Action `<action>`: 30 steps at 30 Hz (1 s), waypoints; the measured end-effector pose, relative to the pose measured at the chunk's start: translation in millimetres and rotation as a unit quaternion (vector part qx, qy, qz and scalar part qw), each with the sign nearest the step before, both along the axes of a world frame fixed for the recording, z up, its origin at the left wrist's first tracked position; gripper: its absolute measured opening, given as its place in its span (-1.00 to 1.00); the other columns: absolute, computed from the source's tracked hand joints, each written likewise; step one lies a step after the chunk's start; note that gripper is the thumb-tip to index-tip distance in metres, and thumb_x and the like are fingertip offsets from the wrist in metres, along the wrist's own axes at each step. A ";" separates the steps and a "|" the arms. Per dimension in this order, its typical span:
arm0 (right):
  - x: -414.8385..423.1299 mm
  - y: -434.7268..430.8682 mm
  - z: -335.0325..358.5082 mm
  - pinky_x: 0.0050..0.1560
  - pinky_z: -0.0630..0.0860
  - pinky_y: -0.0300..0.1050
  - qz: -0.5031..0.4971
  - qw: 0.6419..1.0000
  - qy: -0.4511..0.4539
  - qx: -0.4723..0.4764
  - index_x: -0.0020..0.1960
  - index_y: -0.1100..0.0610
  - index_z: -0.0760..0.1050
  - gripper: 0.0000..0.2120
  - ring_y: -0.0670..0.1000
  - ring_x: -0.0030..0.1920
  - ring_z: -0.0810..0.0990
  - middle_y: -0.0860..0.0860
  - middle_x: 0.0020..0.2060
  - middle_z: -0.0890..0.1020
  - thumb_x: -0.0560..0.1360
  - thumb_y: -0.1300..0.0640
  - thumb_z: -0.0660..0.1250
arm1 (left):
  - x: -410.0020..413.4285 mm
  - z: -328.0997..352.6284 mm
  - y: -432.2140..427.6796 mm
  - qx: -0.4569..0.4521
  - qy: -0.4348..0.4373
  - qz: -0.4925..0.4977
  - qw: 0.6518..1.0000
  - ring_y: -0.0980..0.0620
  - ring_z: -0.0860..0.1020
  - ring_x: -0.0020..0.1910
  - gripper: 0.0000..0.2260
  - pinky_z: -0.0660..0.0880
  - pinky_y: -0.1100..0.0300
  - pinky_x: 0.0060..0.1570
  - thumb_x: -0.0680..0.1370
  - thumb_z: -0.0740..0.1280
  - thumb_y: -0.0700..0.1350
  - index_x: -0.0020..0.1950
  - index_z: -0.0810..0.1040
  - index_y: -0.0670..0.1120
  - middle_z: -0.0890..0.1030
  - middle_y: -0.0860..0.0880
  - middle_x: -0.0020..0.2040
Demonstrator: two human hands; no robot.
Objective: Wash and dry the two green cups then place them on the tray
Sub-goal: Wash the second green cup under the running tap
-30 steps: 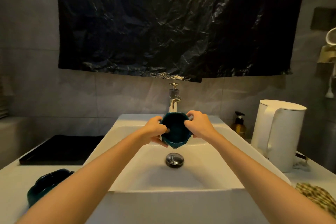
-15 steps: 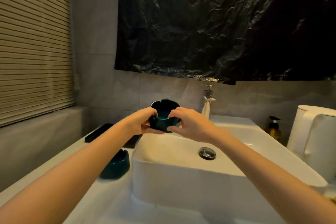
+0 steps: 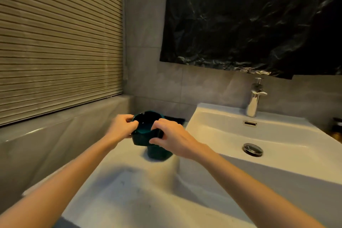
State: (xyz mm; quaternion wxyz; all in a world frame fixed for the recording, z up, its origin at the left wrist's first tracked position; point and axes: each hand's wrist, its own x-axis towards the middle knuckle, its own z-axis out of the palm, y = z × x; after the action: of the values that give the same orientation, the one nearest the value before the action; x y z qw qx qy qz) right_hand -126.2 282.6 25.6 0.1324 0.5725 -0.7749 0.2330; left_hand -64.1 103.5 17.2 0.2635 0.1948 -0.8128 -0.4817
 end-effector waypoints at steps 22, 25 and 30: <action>43.5 -69.2 -104.7 -0.14 0.31 -0.16 0.056 0.993 -0.098 0.044 0.05 0.13 0.48 -0.80 -0.04 -0.13 0.41 0.05 -0.02 0.54 0.50 0.05 0.37 | 61.7 -117.5 -69.2 0.006 -0.031 0.114 0.993 0.03 0.63 -0.02 -0.66 0.55 -0.03 0.10 0.37 0.32 -0.33 0.04 0.68 -0.03 0.69 0.00 -0.07; 41.8 -69.2 -106.2 -0.12 0.36 -0.14 0.057 0.991 -0.112 0.046 0.05 0.12 0.48 -0.81 -0.04 -0.14 0.41 0.04 -0.01 0.53 0.51 0.05 0.36 | 60.0 -117.9 -70.4 -0.008 -0.037 0.106 0.994 0.05 0.62 0.00 -0.67 0.54 -0.02 0.11 0.37 0.32 -0.32 0.04 0.67 -0.01 0.69 0.01 -0.05; 38.9 -66.0 -102.6 0.01 0.43 -0.15 0.058 0.986 -0.137 0.075 0.15 0.13 0.52 -0.79 -0.02 -0.04 0.47 0.05 0.09 0.53 0.56 0.07 0.30 | 57.3 -113.2 -67.0 -0.062 -0.048 0.096 0.992 0.05 0.61 0.02 -0.65 0.52 0.00 0.14 0.40 0.32 -0.32 0.06 0.66 0.03 0.67 0.03 0.00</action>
State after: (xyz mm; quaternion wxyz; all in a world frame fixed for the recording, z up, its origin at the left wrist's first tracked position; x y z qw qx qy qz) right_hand -87.3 216.5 -77.0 -0.0328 0.5877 -0.7662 0.2577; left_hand -6.7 36.5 -96.0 0.2812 0.2782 -0.8301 -0.3931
